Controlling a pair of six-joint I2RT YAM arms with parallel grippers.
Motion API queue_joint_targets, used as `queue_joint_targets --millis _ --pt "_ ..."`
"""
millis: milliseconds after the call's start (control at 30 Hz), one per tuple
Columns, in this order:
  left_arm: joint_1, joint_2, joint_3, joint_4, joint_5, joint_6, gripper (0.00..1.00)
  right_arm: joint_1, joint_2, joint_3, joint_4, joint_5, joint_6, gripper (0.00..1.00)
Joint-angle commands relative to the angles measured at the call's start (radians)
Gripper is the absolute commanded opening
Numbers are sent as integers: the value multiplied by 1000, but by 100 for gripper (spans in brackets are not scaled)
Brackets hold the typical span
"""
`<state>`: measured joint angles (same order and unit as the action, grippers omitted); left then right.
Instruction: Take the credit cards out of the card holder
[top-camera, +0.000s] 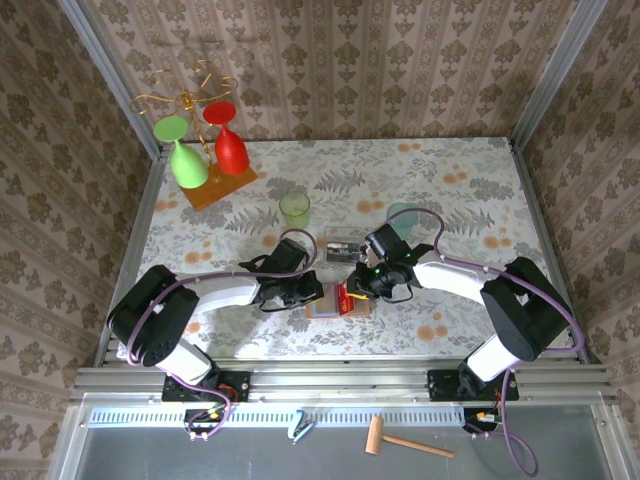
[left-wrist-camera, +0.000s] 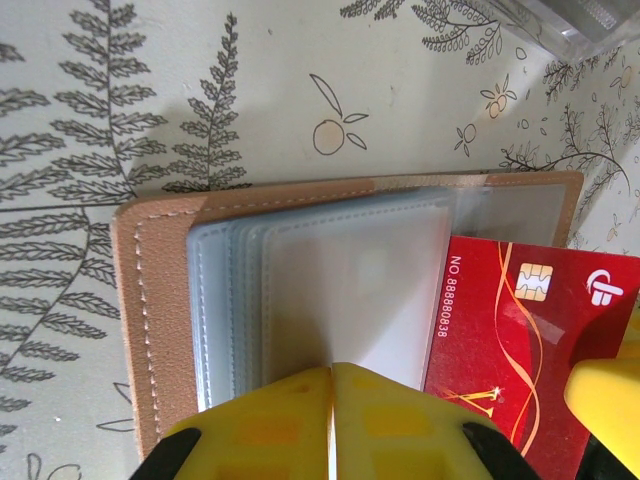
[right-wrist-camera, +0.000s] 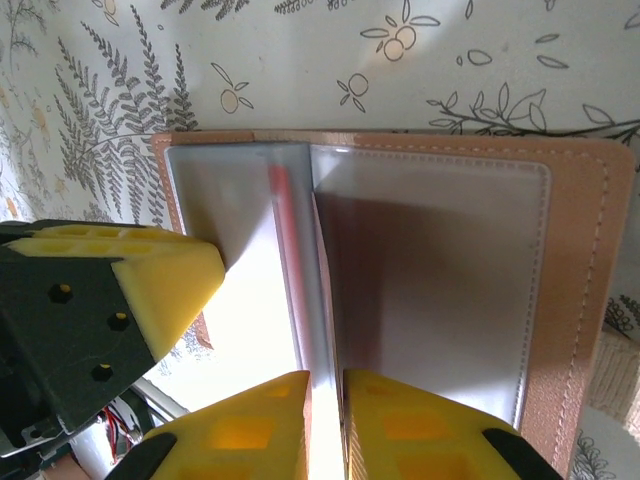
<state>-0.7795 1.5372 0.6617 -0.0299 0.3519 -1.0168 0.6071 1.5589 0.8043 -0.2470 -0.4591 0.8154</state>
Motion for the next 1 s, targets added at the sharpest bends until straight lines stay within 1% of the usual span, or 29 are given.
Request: queue_joint_targets --millis 0,367,700,867,967 --pt "-7 4 -5 -30 -11 1 10 9 -27 24 -46 18 16 16" --pt "4 -49 -10 -36 -16 1 10 16 -32 29 -58 31 17 10" --pt "8 -74 -18 -30 -19 0 10 22 -48 44 -78 45 14 7" --pt "13 -84 -23 -21 -21 1 10 23 -70 66 -130 66 -12 6" --pt "18 -91 -36 17 -15 -2 10 23 -80 99 -194 97 -53 5"
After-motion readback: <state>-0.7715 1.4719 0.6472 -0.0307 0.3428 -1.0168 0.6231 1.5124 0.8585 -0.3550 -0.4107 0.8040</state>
